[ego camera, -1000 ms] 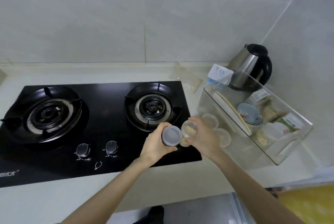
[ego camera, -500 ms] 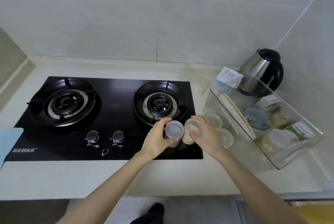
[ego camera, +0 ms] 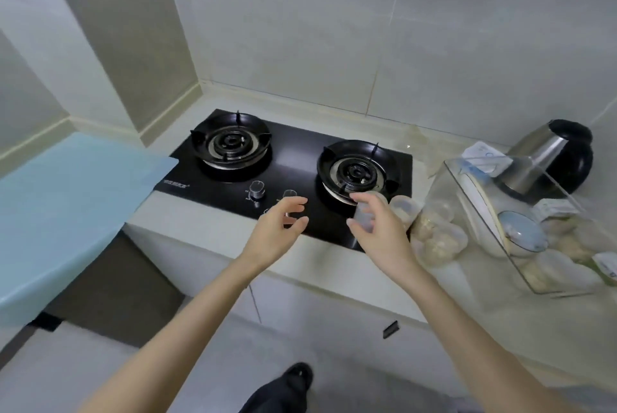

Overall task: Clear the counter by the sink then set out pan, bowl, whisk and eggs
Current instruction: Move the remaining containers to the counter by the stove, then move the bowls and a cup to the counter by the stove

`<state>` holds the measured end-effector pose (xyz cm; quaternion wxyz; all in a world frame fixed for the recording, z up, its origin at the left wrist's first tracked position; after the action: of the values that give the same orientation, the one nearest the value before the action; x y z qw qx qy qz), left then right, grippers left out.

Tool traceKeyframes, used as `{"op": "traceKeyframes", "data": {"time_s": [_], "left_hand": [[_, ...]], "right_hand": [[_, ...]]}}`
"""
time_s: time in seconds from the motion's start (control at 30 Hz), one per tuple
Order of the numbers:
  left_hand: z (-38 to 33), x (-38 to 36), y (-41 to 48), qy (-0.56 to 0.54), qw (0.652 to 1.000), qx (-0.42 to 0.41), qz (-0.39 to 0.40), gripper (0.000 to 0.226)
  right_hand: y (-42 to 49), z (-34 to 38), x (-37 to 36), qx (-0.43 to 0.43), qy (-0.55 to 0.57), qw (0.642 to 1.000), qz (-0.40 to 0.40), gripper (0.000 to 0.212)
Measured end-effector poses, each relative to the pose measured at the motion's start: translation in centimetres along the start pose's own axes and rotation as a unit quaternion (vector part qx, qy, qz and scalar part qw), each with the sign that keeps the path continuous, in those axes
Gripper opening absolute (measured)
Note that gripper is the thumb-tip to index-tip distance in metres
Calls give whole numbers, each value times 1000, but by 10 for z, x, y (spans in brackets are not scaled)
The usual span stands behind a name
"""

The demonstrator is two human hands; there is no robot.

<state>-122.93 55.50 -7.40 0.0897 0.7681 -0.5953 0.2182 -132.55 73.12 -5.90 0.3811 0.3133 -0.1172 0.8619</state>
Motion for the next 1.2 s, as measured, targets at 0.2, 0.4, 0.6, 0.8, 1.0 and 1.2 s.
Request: {"op": "traceKeyframes", "data": {"time_s": [0.2,0.4,0.6,0.8,1.0,1.2], "left_hand": [[18,54,-86,5,995,30,-90,35],[46,118,-182,8,980,70,-188,35],[87,187,-302,-10,943,119,-311,35],[130,259,-444,-25,899,158,-408,36],[167,320,-580,-16,849,189,-493,32],[192,359,-700,-23,784,221,-579,34]], "right_hand": [[-13,69,-57,69,6,993,97,39],[-27,145,-132,153,-8,969,191,40],[-51,237,-232,237,-3,931,276,39],[-97,339,-352,296,14,888,351,39],[-157,440,-459,369,9,838,403,39],[-220,532,-554,431,30,778,456,39]]}}
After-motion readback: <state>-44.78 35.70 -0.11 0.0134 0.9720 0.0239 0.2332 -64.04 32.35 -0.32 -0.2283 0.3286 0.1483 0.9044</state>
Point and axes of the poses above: each hand's wrist, its own y-axis towards the middle knuckle, its own x-axis out of the back of the hand, z = x × y, the point moved 1 cm from there along y, towards the middle knuckle, and after that the axes turned 12 degrees about z, right-handed, at the moved point
